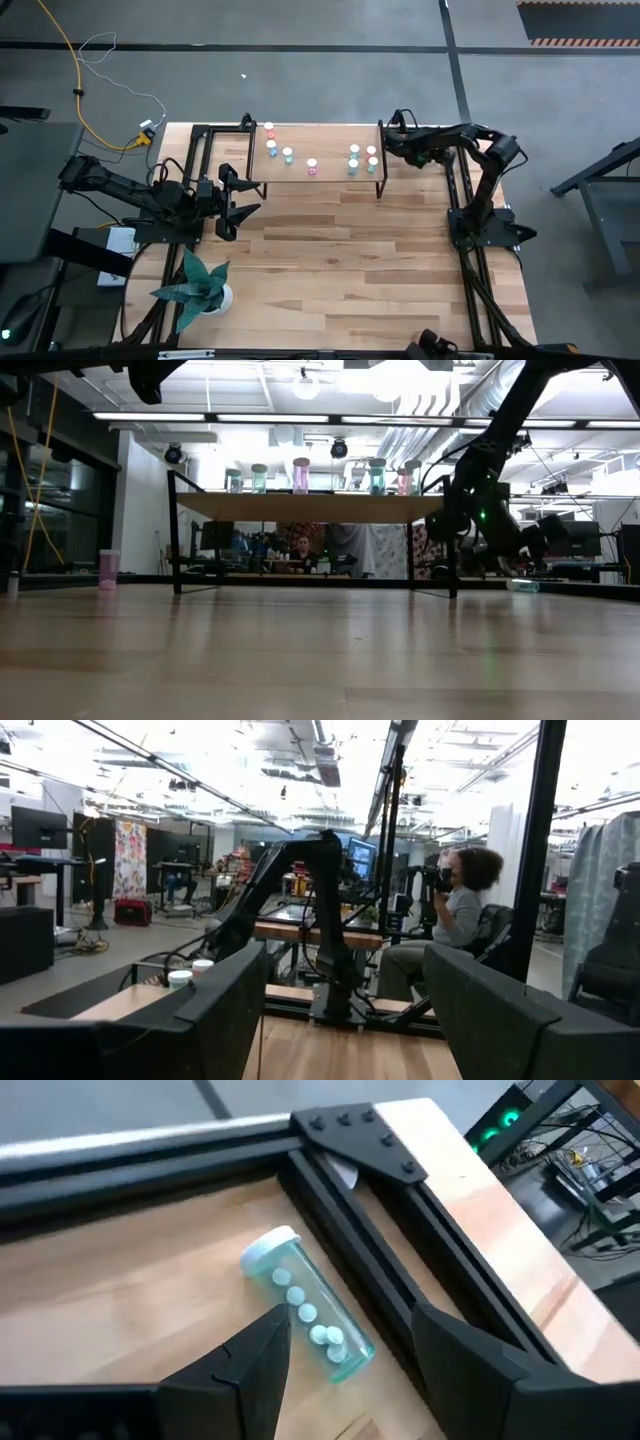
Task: Pick and place medicine bottles onto shelf by color
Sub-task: Put the green pill bottle on the shelf
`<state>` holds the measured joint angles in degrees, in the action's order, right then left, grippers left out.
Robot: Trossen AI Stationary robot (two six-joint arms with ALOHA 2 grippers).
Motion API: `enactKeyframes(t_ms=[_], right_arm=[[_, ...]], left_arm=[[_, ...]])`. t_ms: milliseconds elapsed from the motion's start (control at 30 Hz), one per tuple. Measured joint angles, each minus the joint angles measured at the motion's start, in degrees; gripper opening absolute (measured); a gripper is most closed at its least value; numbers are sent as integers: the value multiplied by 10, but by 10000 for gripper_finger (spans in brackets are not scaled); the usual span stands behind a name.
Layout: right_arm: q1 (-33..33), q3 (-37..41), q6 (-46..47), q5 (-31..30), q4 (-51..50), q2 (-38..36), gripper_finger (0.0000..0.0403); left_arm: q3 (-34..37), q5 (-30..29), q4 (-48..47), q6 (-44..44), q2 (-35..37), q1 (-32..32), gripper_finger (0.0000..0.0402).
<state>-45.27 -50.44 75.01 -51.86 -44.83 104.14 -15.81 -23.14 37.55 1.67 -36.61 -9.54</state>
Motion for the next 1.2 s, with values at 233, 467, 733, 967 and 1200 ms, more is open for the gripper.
enactKeyframes(t_ms=[233,467,733,967,1200], right_arm=[[-29,-13,-104,46,22,0,200],[-31,-22,-184,78,22,0,200],[-31,-22,-245,104,20,0,200],[-31,-22,-207,90,19,0,200],[-27,-12,-42,33,8,0,200]], left_arm=[[0,0,0,-9,0,0,257],[0,0,0,-10,0,0,257],[0,0,0,-10,0,0,257],[0,0,-1,-10,0,0,257],[0,0,-1,-10,0,0,257]])
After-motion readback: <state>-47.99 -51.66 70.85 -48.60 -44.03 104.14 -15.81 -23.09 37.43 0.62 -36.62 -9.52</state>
